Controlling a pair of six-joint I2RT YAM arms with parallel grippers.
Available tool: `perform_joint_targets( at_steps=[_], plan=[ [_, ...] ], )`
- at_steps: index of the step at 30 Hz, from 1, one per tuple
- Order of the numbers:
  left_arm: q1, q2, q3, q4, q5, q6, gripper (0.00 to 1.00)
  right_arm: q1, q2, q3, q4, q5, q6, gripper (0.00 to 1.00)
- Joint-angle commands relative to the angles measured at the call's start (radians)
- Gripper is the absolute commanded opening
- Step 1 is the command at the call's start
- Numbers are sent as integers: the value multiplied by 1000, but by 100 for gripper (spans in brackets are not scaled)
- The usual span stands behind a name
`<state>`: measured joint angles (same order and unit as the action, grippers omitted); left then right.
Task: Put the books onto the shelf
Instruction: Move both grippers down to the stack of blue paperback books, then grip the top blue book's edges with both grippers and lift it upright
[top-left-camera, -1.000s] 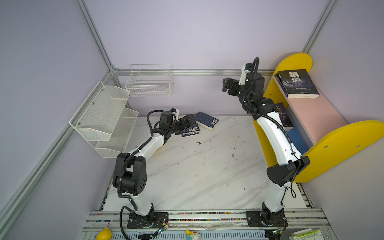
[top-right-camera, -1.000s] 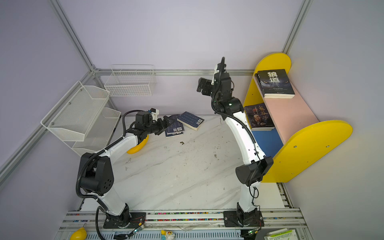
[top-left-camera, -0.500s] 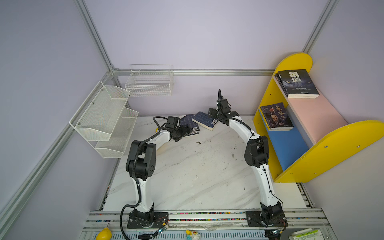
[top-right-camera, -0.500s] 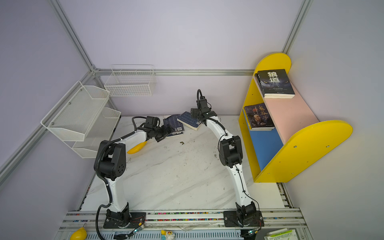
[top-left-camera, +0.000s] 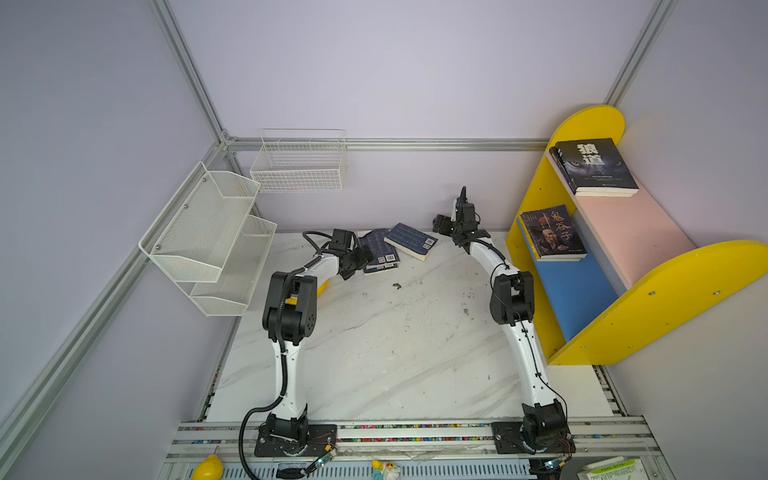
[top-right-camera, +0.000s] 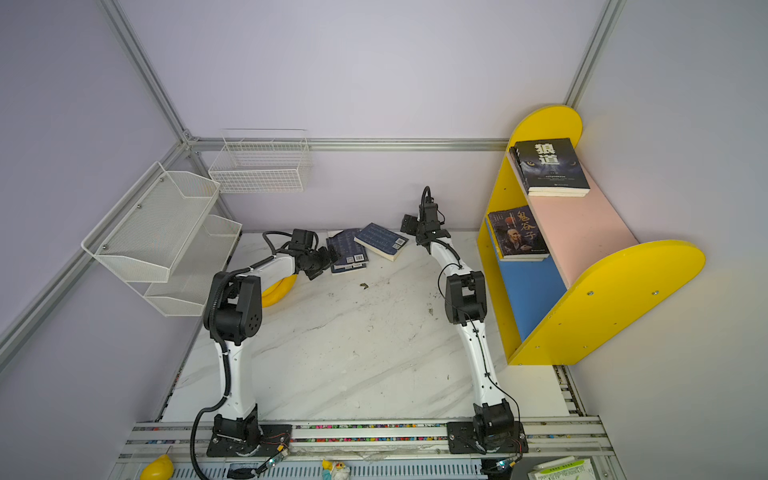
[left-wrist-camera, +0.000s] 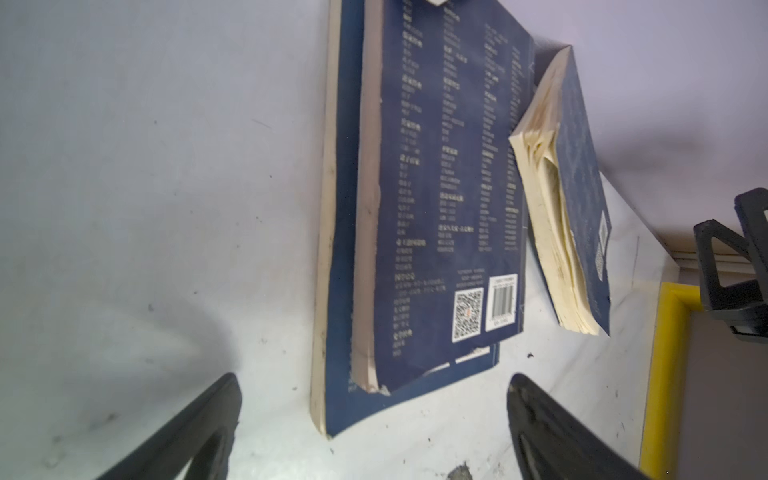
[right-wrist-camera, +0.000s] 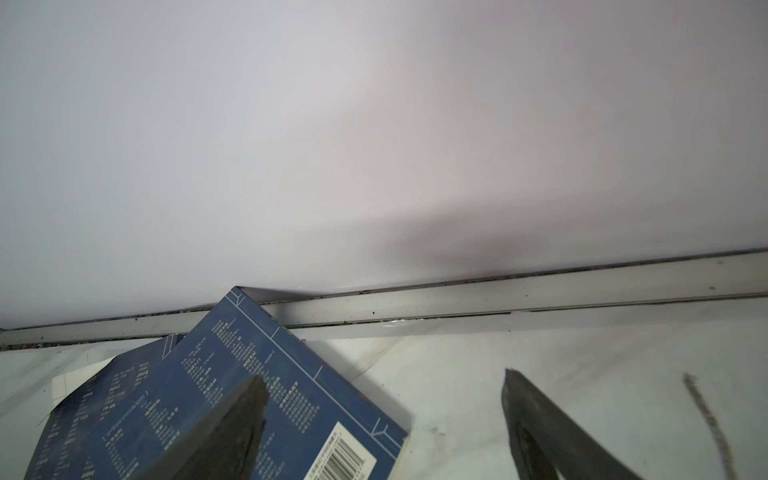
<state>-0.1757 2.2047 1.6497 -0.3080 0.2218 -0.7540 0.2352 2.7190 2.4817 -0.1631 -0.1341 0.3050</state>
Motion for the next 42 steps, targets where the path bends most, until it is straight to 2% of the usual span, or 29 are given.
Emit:
perform_joint_targets(
  at_steps=[1, 8, 13, 17, 20, 25, 29, 32, 37, 39, 42],
  plan=[
    [2, 17, 107, 26, -31, -30, 98, 24, 41, 16, 75, -59, 48, 89],
    [2, 69, 99, 57, -80, -108, 97, 36, 116, 4, 120, -181, 138, 83],
    [2, 114, 145, 52, -85, -129, 97, 101, 111, -30, 68, -267, 114, 80],
    [2, 168, 208, 43, -44, -121, 96, 166, 24, -178, 43, -320, 77, 77],
    [2, 182, 219, 51, -14, -117, 95, 208, -80, -357, 115, -364, 91, 77],
    [2, 171, 201, 78, 16, -101, 95, 227, -144, -442, 148, -329, 123, 77],
    [2, 169, 187, 85, 12, -106, 94, 226, -142, -421, 156, -182, 156, 77],
    [2, 173, 180, 85, 10, -114, 94, 226, -120, -395, 166, -116, 207, 80],
    [2, 201, 204, 89, 15, -125, 93, 226, -106, -435, 296, -181, 334, 83],
    [2, 219, 225, 80, 17, -134, 91, 229, -85, -410, 286, -188, 367, 79],
    [1, 246, 255, 63, 30, -146, 84, 245, -63, -373, 235, -176, 352, 75]
  ],
)
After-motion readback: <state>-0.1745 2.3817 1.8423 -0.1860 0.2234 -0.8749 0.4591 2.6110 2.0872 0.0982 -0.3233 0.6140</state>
